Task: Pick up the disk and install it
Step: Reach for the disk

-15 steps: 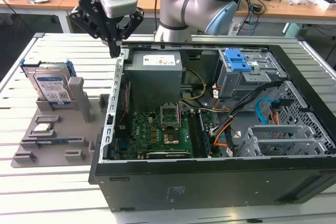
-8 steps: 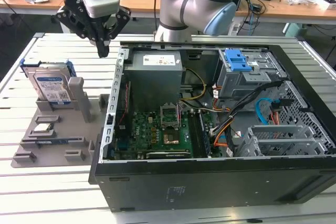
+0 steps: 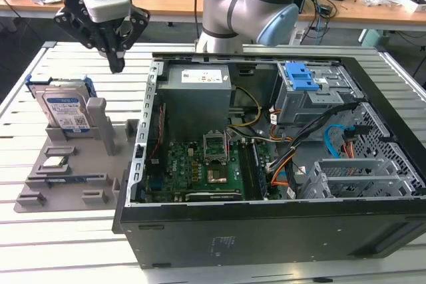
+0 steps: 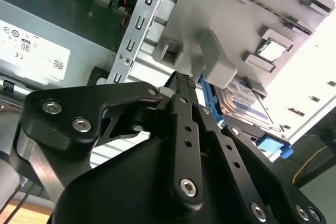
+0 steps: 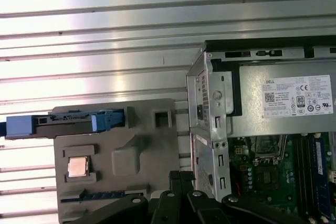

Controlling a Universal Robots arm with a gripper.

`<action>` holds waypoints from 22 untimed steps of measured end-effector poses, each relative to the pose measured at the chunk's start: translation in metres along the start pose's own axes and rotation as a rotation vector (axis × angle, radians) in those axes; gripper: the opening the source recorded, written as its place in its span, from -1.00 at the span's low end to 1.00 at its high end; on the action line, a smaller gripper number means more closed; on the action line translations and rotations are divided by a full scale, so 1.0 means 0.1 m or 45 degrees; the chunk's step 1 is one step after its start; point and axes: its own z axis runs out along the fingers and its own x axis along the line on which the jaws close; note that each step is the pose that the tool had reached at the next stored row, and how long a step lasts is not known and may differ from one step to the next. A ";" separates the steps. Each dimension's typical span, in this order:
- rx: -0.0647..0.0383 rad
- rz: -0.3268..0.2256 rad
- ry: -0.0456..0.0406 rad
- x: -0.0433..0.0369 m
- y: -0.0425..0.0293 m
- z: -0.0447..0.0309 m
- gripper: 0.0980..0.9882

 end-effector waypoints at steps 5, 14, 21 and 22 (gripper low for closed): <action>0.000 0.000 0.000 0.101 -0.007 -0.003 -0.98; 0.000 0.000 0.000 0.318 -0.024 -0.009 -0.98; 0.000 0.000 0.000 0.457 -0.034 -0.012 -0.98; 0.000 0.000 0.000 0.485 -0.036 -0.013 -0.98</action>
